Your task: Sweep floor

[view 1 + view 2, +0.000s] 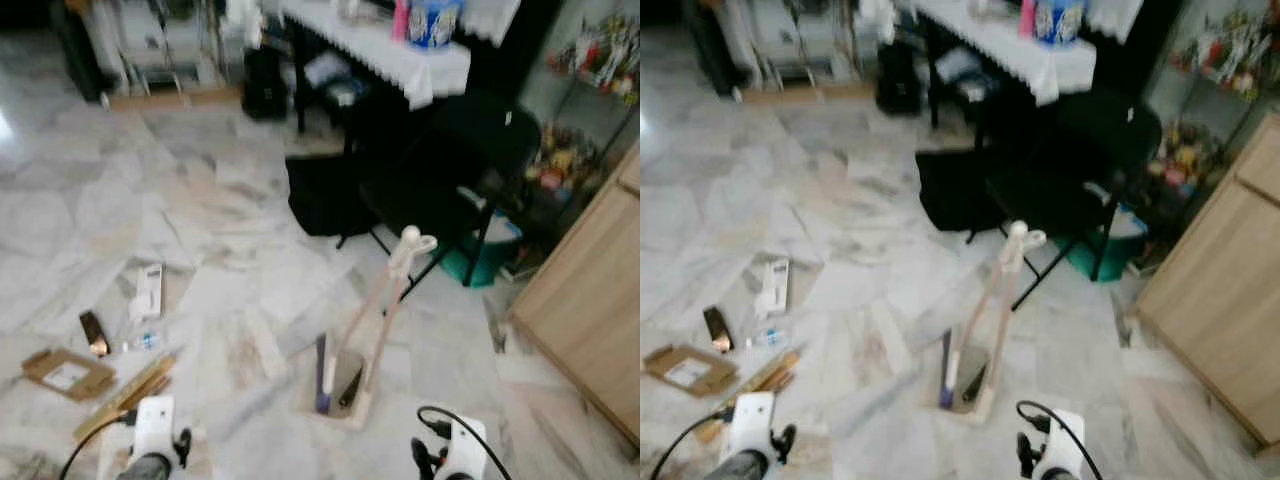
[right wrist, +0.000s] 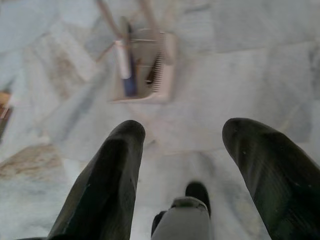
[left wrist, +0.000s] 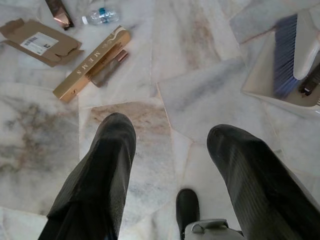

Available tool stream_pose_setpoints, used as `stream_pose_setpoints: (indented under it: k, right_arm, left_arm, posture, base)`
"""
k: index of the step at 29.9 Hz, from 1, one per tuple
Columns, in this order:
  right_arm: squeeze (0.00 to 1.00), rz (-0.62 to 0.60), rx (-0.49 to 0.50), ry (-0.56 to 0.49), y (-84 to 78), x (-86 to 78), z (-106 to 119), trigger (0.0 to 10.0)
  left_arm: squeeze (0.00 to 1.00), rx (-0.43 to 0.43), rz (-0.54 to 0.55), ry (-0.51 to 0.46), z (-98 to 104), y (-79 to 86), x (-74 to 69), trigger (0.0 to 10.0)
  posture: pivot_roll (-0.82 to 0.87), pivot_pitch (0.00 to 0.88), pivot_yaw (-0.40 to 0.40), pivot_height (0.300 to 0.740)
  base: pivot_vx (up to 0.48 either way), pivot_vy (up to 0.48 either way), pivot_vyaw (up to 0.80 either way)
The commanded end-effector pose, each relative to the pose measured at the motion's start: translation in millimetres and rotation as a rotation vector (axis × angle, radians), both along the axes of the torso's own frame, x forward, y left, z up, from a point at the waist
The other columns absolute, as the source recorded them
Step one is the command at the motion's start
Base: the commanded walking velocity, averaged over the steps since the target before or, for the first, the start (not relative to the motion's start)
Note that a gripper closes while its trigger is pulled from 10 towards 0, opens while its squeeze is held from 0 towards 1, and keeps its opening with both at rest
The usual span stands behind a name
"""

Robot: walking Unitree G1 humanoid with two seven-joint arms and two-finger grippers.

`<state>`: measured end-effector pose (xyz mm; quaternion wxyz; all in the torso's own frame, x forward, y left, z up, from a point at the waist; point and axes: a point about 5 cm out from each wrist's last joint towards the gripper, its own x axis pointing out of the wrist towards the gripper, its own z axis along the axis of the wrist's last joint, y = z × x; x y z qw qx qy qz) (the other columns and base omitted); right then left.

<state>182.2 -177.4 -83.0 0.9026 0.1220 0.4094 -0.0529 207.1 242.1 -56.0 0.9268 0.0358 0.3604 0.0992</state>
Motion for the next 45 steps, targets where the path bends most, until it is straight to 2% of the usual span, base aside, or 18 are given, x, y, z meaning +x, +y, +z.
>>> stream_pose_setpoints:
  k: [1, 13, 16, 26, 45]
  right_arm:
    - [0.00, -0.021, -0.021, -0.003, -9.8, -1.1, 0.7, 10.0]
    - [0.00, -0.026, -0.022, -0.016, -11.0, 1.3, 2.2, 10.0]
    - [0.00, -0.025, -0.022, -0.013, -10.7, 1.3, 2.1, 10.0]
    - [0.00, -0.021, -0.023, -0.009, -9.7, -0.6, 1.1, 10.0]
    - [0.00, -0.024, -0.020, -0.019, -8.1, 3.3, 2.8, 10.0]
  left_arm:
    - [0.00, -0.025, 0.004, 0.021, -4.8, -9.1, -2.8, 10.0]
    - [0.00, -0.044, 0.021, 0.008, -3.7, -8.7, -1.3, 10.0]
    - [0.00, -0.015, -0.007, 0.012, -2.9, -8.3, -0.3, 10.0]
    - [0.00, -0.012, 0.002, 0.019, -3.9, -7.4, -2.3, 10.0]
    - [0.00, -0.046, 0.016, -0.002, -1.4, -9.9, 3.4, 10.0]
  posture:
    - [-0.03, 0.006, -0.045, 0.740]
    - [-0.03, 0.015, -0.047, 0.740]
    - [-0.03, 0.016, -0.046, 0.740]
    - [-0.04, 0.003, -0.044, 0.740]
    - [-0.04, 0.002, -0.043, 0.740]
  base:
    - [0.000, 0.000, 0.00]
    - [0.000, 0.000, 0.00]
    - [0.000, 0.000, 0.00]
    - [0.000, -0.420, 0.00]
    - [0.000, 0.000, 0.00]
